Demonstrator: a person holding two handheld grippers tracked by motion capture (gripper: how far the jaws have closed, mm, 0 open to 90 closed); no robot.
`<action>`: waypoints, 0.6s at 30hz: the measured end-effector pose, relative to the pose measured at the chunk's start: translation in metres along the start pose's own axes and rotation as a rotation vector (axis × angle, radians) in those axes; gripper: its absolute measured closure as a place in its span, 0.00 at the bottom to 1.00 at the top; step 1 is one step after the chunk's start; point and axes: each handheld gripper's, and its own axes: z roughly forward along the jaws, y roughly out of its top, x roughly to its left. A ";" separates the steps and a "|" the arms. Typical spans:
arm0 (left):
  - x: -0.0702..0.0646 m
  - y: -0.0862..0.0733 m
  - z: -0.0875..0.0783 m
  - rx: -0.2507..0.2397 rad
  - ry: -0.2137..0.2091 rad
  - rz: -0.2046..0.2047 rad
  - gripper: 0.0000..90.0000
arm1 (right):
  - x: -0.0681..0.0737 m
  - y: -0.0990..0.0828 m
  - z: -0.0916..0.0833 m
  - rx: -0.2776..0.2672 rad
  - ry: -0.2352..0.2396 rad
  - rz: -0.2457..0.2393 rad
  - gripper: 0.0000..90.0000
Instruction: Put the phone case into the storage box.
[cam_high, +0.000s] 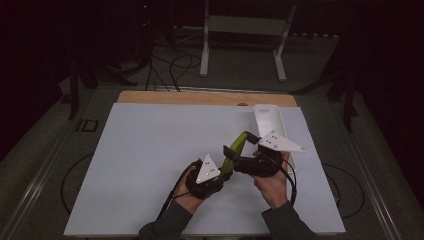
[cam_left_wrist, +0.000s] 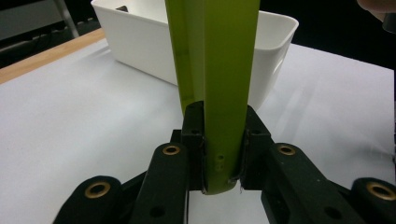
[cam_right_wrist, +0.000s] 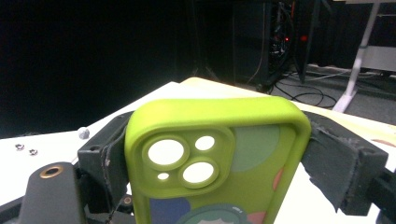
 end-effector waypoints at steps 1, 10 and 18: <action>0.000 0.000 0.000 0.002 -0.001 -0.002 0.81 | 0.000 0.000 0.000 -0.002 0.001 -0.005 0.18; 0.005 0.001 -0.004 0.003 0.046 -0.030 0.47 | 0.001 0.001 0.001 -0.001 -0.018 -0.012 0.18; 0.013 0.003 -0.012 -0.010 0.146 -0.062 0.13 | 0.001 0.003 0.001 -0.005 -0.036 -0.020 0.18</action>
